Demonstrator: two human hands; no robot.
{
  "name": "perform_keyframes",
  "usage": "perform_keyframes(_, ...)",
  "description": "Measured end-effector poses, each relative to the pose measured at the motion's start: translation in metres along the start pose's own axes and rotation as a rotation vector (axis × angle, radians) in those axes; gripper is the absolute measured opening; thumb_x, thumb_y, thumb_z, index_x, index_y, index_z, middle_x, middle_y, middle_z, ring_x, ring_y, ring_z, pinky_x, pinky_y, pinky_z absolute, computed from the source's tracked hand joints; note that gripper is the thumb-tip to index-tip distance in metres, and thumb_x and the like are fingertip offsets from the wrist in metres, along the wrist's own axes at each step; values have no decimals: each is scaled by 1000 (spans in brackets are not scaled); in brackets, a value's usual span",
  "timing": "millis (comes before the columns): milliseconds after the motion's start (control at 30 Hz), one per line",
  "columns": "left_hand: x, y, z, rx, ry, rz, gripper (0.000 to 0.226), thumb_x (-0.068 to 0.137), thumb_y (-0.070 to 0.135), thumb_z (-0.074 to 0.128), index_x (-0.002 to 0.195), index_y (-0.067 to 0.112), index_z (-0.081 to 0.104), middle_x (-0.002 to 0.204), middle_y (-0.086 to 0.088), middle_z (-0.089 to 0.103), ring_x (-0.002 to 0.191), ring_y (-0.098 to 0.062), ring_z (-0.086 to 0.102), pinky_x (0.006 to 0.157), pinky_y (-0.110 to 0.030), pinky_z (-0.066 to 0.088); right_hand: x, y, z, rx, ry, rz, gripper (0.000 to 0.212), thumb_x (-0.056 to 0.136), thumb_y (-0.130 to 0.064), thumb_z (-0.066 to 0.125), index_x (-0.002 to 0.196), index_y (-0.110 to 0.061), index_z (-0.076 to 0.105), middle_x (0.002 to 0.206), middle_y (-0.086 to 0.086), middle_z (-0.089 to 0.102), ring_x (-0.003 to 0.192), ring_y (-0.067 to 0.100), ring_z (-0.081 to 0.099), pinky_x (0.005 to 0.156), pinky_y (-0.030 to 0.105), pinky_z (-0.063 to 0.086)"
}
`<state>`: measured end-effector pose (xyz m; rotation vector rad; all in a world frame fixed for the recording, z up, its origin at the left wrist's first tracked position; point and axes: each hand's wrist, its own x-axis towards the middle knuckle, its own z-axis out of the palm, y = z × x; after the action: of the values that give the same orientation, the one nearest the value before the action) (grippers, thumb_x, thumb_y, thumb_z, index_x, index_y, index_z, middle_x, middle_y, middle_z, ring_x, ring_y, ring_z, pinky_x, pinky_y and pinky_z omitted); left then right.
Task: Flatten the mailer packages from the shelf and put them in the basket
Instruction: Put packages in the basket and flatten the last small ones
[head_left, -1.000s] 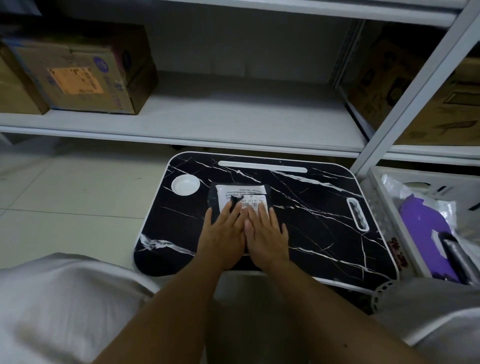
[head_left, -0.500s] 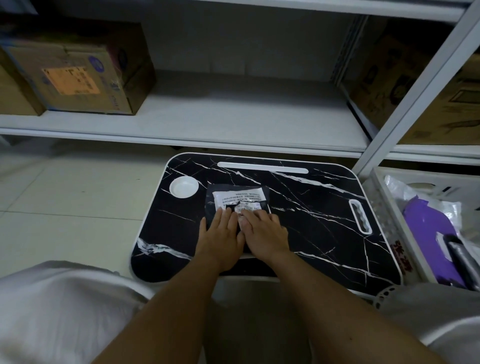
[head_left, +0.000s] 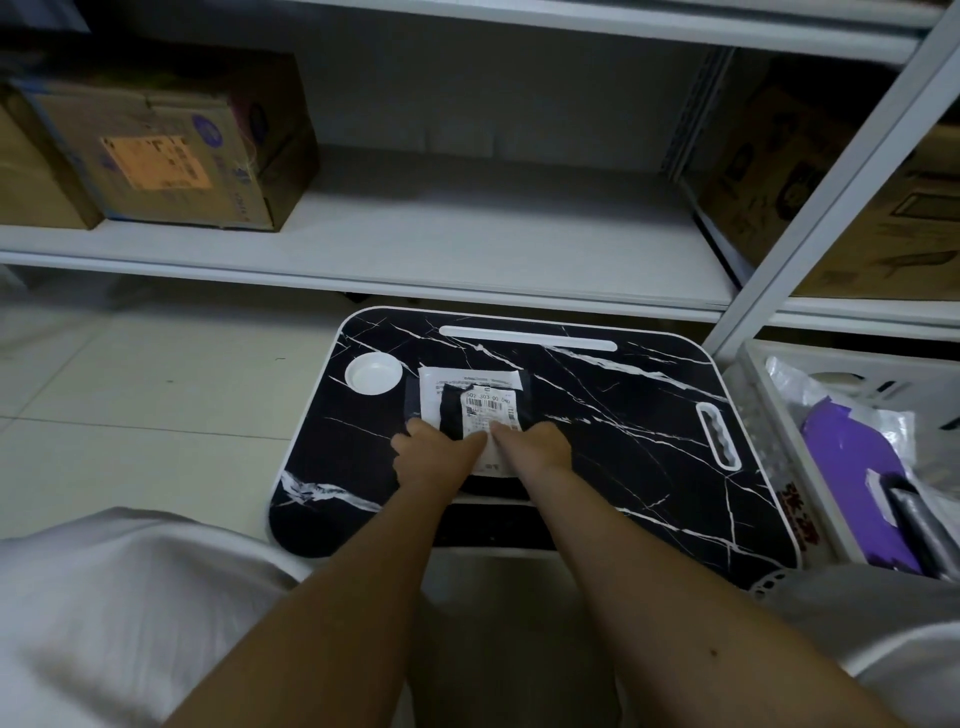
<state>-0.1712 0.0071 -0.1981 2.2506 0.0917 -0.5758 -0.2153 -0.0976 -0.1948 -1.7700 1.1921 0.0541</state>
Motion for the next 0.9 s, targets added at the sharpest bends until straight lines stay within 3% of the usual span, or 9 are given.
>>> perform_keyframes(100, 6, -5, -7, -215, -62, -50, 82, 72, 40, 80, 130, 4, 33, 133, -19, 45, 118, -34, 51, 96, -41, 48, -2, -3, -4, 30, -88, 30, 53, 82, -46, 71, 115, -4, 64, 114, 10, 65, 107, 28, 63, 87, 30, 50)
perform_keyframes(200, 7, -10, -13, -294, -73, -62, 77, 72, 33, 83, 123, 2, 35, 125, -18, 54, 114, -33, 56, 95, -42, 50, -6, -1, -2, 134, -219, 90, 61, 70, -47, 81, 112, -6, 67, 106, 8, 70, 96, 25, 67, 92, 35, 53)
perform_keyframes(267, 5, -10, -14, -334, -86, -74, 76, 73, 28, 83, 124, 1, 35, 123, -17, 55, 113, -32, 57, 95, -43, 50, -2, 5, 1, 182, -271, 100, 68, 58, -48, 82, 112, -9, 69, 100, 8, 72, 91, 25, 69, 91, 38, 55)
perform_keyframes(367, 2, -9, -13, -392, -123, -100, 73, 72, 25, 84, 123, 2, 36, 118, -17, 58, 105, -32, 60, 92, -46, 52, -2, 9, -2, 255, -286, 112, 64, 57, -42, 75, 112, -11, 67, 101, 9, 71, 92, 25, 69, 91, 41, 55)
perform_keyframes(500, -5, 3, -15, -452, -141, -108, 72, 75, 25, 82, 125, 1, 36, 116, -16, 57, 105, -32, 60, 91, -46, 52, -10, 4, -19, 315, -318, 89, 83, 40, -44, 75, 115, -11, 64, 105, 10, 70, 91, 27, 69, 86, 41, 57)
perform_keyframes(633, -14, 36, -18, -486, -134, -18, 79, 76, 26, 81, 132, -2, 33, 121, -13, 56, 110, -33, 58, 92, -44, 51, -30, -15, -57, 324, -288, -11, 55, 71, -32, 80, 117, -7, 63, 104, 8, 70, 86, 20, 66, 66, 25, 48)
perform_keyframes(767, -31, 80, -10, -455, -138, 74, 85, 76, 30, 80, 137, -1, 29, 129, -17, 52, 115, -35, 56, 96, -49, 49, -42, -27, -108, 352, -276, -86, 14, 85, -18, 73, 90, -7, 65, 74, 3, 64, 60, 12, 59, 42, 14, 42)
perform_keyframes(833, -42, 102, -1, -471, -158, 120, 77, 77, 29, 79, 133, 0, 34, 124, -15, 55, 111, -34, 58, 95, -48, 50, -44, -29, -136, 373, -242, -108, 14, 84, -16, 75, 85, -7, 65, 69, 2, 64, 56, 13, 60, 45, 17, 44)
perform_keyframes(900, -55, 124, 8, -479, -171, 149, 72, 76, 28, 81, 127, 1, 38, 118, -13, 59, 105, -33, 61, 92, -48, 52, -46, -31, -162, 371, -215, -123, 19, 82, -17, 77, 94, -4, 69, 68, 4, 68, 51, 14, 64, 43, 18, 47)
